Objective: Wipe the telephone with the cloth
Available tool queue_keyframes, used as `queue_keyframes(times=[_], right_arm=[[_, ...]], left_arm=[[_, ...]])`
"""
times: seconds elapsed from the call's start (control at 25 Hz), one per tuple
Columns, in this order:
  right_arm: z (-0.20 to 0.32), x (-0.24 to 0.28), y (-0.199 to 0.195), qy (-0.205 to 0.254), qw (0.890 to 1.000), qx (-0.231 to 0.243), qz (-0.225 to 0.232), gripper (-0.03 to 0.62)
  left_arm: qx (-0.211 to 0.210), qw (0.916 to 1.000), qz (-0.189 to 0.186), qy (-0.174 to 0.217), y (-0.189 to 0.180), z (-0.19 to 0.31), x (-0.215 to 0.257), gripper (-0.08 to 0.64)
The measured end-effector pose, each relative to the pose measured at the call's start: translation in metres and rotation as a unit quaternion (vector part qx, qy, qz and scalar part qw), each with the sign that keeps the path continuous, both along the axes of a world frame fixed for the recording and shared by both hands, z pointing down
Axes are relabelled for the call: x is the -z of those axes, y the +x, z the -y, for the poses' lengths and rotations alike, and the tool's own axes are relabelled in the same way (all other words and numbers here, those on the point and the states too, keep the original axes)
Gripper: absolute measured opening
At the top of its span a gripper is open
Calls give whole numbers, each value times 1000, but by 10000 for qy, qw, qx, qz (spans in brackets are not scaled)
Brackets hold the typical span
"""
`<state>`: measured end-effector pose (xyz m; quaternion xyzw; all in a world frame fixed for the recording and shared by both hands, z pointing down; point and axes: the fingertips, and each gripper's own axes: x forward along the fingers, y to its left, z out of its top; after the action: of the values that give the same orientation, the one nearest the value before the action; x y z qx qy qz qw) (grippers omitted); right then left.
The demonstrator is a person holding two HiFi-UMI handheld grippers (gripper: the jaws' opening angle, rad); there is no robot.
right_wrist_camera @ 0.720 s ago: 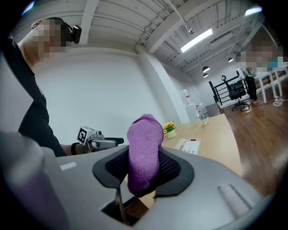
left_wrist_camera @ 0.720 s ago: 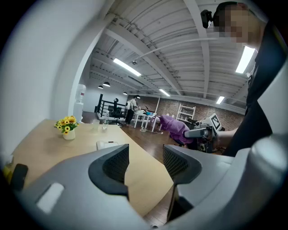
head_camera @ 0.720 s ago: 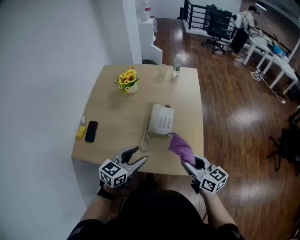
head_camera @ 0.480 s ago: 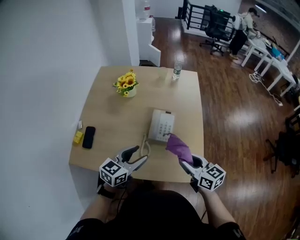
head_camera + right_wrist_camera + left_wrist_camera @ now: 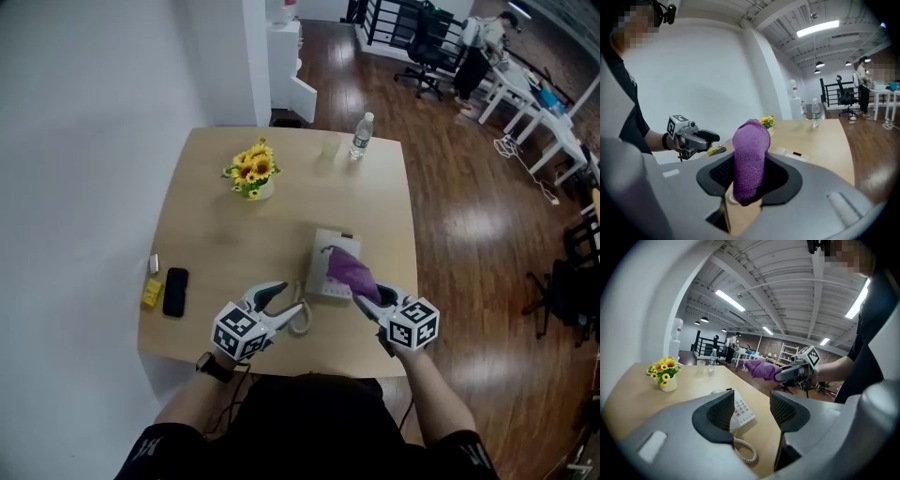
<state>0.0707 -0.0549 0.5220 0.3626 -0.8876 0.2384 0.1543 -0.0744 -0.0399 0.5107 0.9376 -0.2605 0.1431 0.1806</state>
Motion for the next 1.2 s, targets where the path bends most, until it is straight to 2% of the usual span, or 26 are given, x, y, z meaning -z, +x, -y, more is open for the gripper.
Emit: queue_keyframes(times=[0.12,0.28,0.44,0.6,0.76,0.88,1.0,1.2], right_arm=[[33,-20,-8,-179,9993,41,-337,155],[85,-50,-22,-203,9921,416,-1164,153],[131,-81,-39,-295,9800,781,-1807,152],[167,-110,-58,-365,9673,1141,-2238,152],[194,-141,-66,-429,9493,1340,-2811,152],[203,-158,-67,-603,9380,1412,-3106,152],[201,-166,-68,-689,9340,1482,-3178,147],[174,-163,-82,-288,9132,2040,-3516,135]], left_arm=[[-73,9999,42,-99,0,13,-8,232],[12,9999,51,-91,-3,34,-18,232],[174,9997,61,-187,-6,47,-28,232],[237,9992,141,-296,-8,51,-35,232],[339,9985,190,-377,-13,53,-39,232],[398,9980,235,-431,-18,52,-42,232],[474,9975,213,-487,-24,49,-45,232],[517,9969,208,-556,-30,44,-51,232]])
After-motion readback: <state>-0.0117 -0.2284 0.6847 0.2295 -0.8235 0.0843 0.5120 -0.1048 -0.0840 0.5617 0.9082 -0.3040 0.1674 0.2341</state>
